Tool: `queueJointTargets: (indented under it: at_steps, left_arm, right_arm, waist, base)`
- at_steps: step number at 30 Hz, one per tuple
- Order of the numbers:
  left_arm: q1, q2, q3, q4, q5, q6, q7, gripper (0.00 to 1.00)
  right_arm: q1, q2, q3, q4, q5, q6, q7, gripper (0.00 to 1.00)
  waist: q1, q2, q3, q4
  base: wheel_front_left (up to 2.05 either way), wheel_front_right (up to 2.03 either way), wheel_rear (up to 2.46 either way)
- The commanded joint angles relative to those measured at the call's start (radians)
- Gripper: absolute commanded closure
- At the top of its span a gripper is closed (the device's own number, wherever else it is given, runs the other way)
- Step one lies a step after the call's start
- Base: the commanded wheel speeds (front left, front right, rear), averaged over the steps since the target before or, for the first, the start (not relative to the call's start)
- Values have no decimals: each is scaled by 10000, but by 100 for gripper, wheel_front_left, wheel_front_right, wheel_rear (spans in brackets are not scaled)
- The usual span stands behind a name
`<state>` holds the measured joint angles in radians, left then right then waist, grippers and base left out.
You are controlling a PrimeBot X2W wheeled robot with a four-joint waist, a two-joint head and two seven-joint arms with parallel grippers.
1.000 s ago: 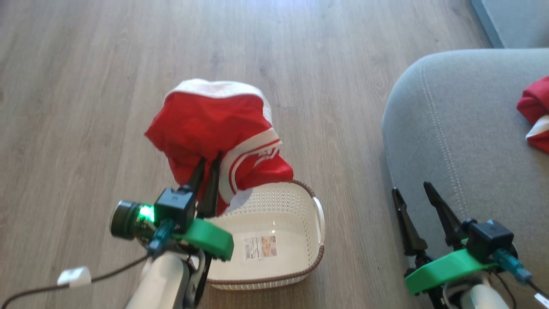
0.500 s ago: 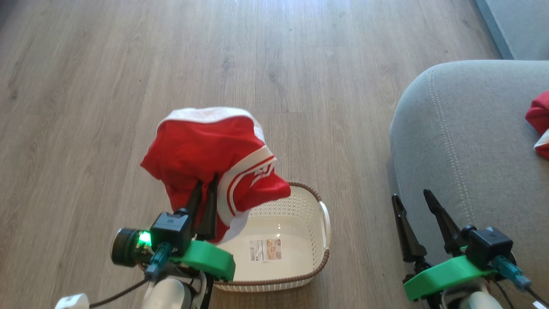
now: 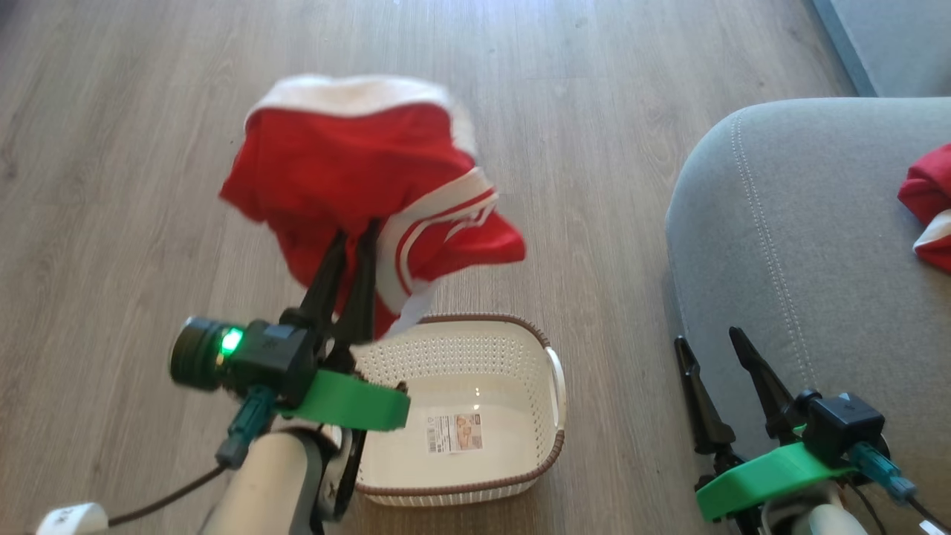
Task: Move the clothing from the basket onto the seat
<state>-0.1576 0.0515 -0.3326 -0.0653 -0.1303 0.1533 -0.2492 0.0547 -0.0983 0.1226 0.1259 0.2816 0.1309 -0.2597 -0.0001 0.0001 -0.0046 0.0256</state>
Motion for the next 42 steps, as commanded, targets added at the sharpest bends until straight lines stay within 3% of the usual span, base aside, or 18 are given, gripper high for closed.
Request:
queueJointTargets:
  at_steps: [1,6,9,11,27,36,42]
  left_arm:
    - [-683,-12,235,-556,81,-95,-126,100]
    - [-1163,-12,-232,-998,97,-593,-126,100]
    - [-1316,-12,-888,-838,266,-1422,-126,100]
    - [-1343,-12,-1186,-816,341,-1710,-126,100]
    - [-1083,-12,-1305,-521,-5,-1873,-126,100]
    - [-1025,-12,-1096,-275,-37,-1887,-126,100]
    - [-996,-12,-983,-112,-32,-1909,-126,100]
  right_arm:
    - [-312,-1,248,-380,-38,-2,-21,0]
    - [-310,-9,332,-377,0,-2,-21,0]
    - [-327,3,380,-346,20,-2,-21,0]
    - [-334,19,390,-350,34,-2,-21,0]
    - [-310,-89,850,-830,309,-2,-21,0]
    - [-204,-1458,2841,-2466,884,-2,-21,0]
    - [-378,-2129,3885,-3352,564,-2,-21,0]
  waist:
    - [1,-1,8,-20]
    - [1,-1,11,-102]
    - [1,-1,-27,-186]
    - [1,-1,-50,-249]
    - [1,-1,22,-472]
    - [1,-1,-52,-555]
    - [1,-1,-80,-585]
  base:
    - [0,0,0]
    - [0,0,0]
    - [0,0,0]
    - [0,0,0]
    - [0,0,0]
    - [0,0,0]
    - [0,0,0]
